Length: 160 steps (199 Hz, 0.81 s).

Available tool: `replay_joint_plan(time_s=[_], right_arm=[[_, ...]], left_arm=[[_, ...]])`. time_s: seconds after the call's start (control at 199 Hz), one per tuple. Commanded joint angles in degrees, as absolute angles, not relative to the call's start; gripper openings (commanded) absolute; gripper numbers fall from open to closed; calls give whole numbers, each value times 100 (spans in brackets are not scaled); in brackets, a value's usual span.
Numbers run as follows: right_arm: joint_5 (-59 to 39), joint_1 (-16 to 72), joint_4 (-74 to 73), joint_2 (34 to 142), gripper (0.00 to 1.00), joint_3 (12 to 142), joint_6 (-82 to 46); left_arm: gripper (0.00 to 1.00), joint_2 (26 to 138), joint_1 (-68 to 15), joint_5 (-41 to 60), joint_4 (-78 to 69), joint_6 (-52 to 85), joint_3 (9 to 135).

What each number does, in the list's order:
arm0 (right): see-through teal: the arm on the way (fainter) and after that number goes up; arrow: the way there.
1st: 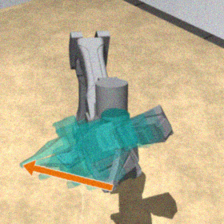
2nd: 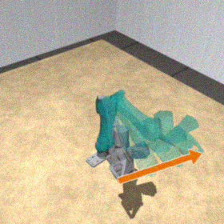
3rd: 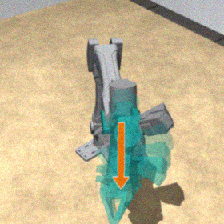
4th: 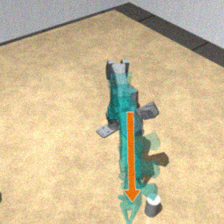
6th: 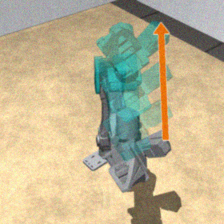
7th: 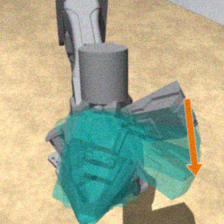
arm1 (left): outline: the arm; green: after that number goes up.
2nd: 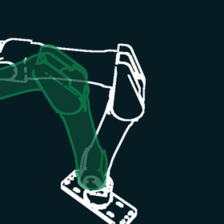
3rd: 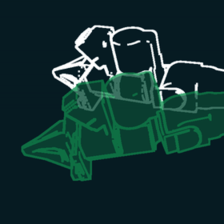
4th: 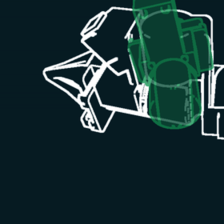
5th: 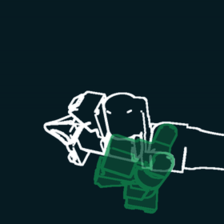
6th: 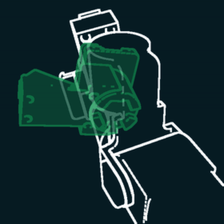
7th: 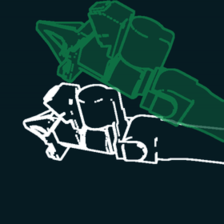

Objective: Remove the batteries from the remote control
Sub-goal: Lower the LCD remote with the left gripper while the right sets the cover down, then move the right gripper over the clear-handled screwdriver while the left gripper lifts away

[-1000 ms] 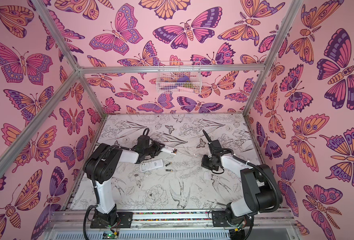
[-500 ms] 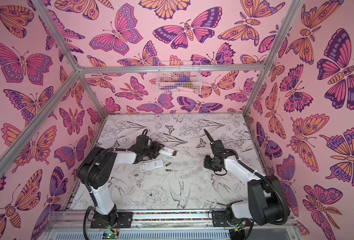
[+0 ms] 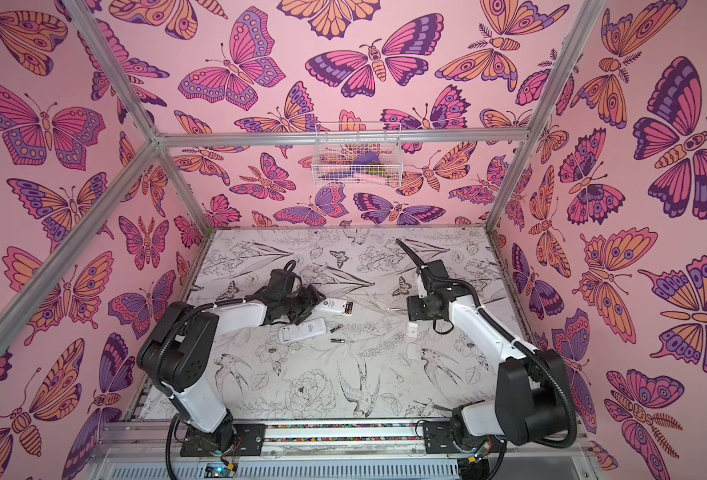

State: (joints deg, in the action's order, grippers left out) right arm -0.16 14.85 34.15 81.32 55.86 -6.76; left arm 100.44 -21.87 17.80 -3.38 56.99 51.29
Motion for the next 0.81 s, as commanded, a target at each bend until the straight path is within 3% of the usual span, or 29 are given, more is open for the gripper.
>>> replay_joint_plan(time_s=[0.0,0.232,0.448,0.554,0.8], right_arm=[[554,1443,3808,8531,65,5956,307],[753,1441,4192,9127,66,6459,672],[603,1443,4024,8861,67,6389,1182],[659,1441,4043,8832,67,6375,1308],[471,1446,4100,8775,67,6262,1470]], left_arm=[[84,9883,-2072,1591,240,5037,5132],[87,9439,-1719,1930,786,4140,5434],[90,8752,-1460,2180,1412,3047,5669],[100,8441,-1331,2220,1513,2571,5720],[100,7860,-859,2437,1408,1794,5746]])
